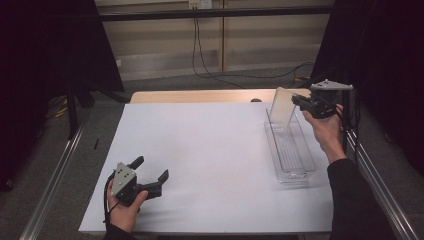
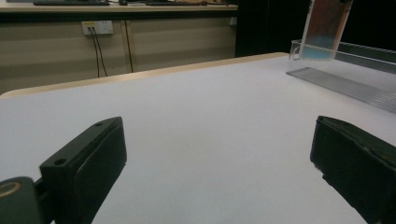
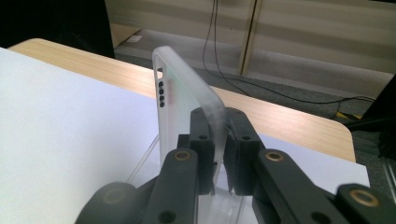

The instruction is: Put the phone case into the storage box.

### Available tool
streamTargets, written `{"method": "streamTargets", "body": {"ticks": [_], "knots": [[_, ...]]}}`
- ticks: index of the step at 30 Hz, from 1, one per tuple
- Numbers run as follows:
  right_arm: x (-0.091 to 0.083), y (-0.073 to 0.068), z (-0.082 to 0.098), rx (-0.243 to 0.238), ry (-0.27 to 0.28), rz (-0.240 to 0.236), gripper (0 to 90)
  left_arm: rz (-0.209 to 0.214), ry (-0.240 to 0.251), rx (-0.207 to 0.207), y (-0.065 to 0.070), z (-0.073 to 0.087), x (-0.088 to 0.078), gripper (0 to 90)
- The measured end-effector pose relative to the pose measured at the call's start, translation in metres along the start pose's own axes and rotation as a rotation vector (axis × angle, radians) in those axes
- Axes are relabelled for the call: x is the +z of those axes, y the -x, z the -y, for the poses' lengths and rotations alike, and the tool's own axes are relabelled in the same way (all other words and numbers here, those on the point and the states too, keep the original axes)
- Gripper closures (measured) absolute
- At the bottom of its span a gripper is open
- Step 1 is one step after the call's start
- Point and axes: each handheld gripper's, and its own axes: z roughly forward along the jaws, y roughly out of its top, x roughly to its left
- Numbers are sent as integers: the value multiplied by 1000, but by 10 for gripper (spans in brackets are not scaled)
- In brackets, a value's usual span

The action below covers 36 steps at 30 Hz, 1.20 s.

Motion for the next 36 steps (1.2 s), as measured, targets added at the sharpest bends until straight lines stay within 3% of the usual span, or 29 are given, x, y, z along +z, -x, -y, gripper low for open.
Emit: {"method": "streamTargets", "body": {"ticks": [8, 24, 36], "knots": [[11, 1, 5, -20, -25, 11, 826, 2, -1, 3, 0, 0, 0, 36], [21, 3, 9, -7, -38, 20, 826, 1, -3, 7, 0, 0, 1, 37], [23, -3, 9, -57, -51, 26, 826, 0, -3, 8, -1, 0, 1, 37]]}}
